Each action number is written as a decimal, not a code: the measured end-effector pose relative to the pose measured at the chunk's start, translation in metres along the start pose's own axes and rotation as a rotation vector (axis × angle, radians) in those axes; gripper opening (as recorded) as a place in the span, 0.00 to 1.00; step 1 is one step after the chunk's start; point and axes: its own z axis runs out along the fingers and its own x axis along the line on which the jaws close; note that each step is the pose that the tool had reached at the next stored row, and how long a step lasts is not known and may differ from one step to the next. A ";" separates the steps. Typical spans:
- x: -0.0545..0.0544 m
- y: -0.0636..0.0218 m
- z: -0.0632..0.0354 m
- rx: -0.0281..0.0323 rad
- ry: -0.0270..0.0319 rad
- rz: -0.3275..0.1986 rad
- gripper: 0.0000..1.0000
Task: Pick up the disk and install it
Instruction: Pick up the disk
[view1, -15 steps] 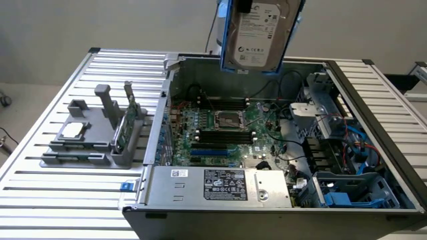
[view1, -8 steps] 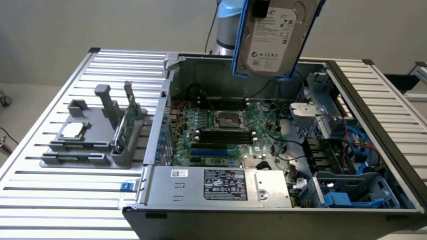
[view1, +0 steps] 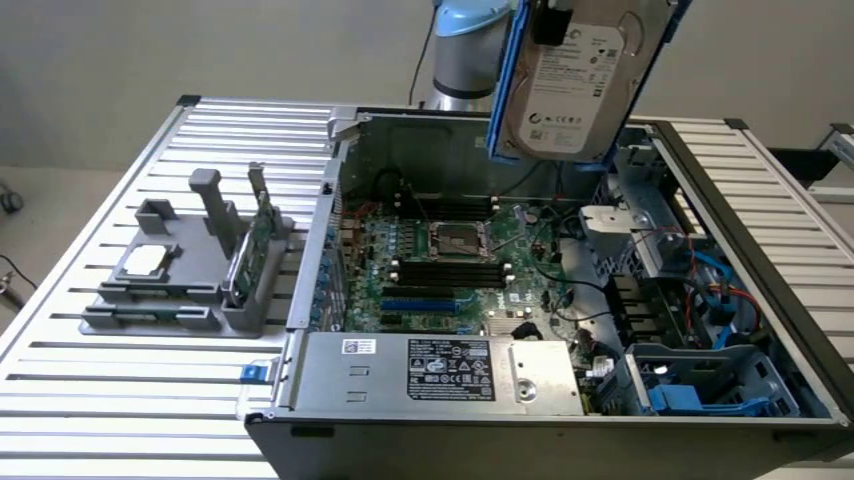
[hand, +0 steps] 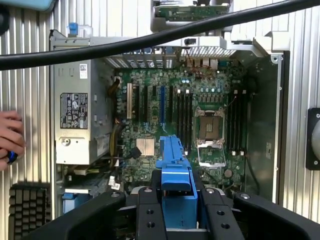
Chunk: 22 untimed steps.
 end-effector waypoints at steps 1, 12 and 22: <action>0.001 -0.0025 -0.0001 0.0000 -0.0036 0.000 0.33; 0.022 -0.0243 -0.0013 0.0002 -0.0383 -0.002 0.33; 0.055 -0.0281 -0.0005 0.0002 -0.0533 -0.003 0.33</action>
